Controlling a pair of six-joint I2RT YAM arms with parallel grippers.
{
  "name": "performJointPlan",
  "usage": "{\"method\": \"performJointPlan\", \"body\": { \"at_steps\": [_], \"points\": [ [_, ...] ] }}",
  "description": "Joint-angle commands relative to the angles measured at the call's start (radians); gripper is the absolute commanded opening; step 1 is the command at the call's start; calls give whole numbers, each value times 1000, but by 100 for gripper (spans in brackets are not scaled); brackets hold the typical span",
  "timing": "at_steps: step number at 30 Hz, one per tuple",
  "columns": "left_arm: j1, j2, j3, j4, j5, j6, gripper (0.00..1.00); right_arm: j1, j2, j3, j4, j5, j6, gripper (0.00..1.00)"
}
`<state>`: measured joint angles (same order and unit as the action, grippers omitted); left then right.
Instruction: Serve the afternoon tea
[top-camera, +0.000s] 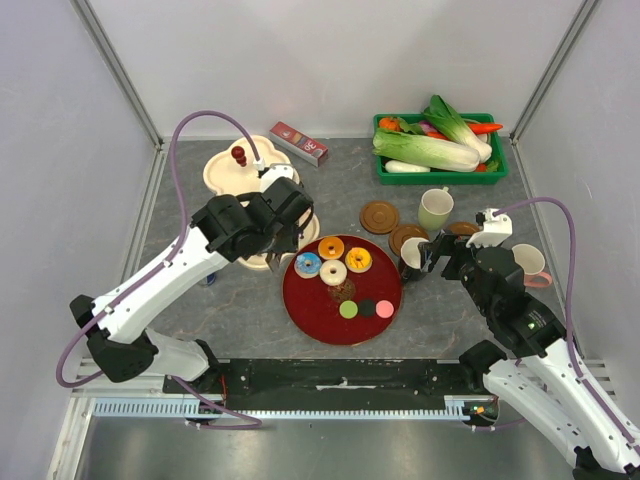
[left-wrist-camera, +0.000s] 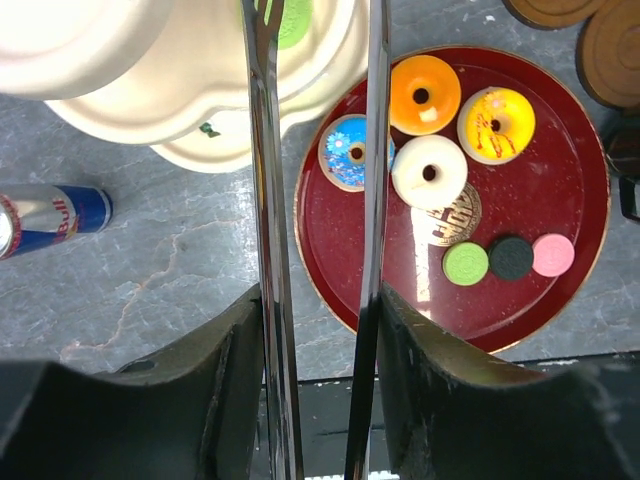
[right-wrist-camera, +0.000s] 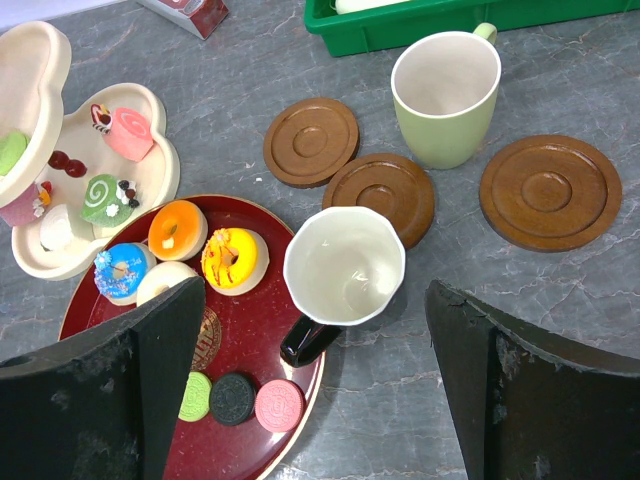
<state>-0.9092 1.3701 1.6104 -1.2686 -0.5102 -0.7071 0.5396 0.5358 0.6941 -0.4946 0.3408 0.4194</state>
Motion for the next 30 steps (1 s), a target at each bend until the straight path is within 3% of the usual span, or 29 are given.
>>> {"method": "performJointPlan", "body": {
  "at_steps": [1, 6, 19, 30],
  "points": [
    [-3, -11, 39, 63, 71, 72, 51, 0, -4, -10, 25, 10, 10, 98],
    [-34, 12, 52, 71, 75, 75, 51, 0, -3, -8, 24, 9, 10, 98],
    [-259, 136, 23, 28, 73, 15, 52, 2, -3, -8, 24, 4, 9, 98],
    [-385, 144, -161, -35, 197, -74, 52, 0, -10, -13, 27, 1, 9, 98]
  ]
}}
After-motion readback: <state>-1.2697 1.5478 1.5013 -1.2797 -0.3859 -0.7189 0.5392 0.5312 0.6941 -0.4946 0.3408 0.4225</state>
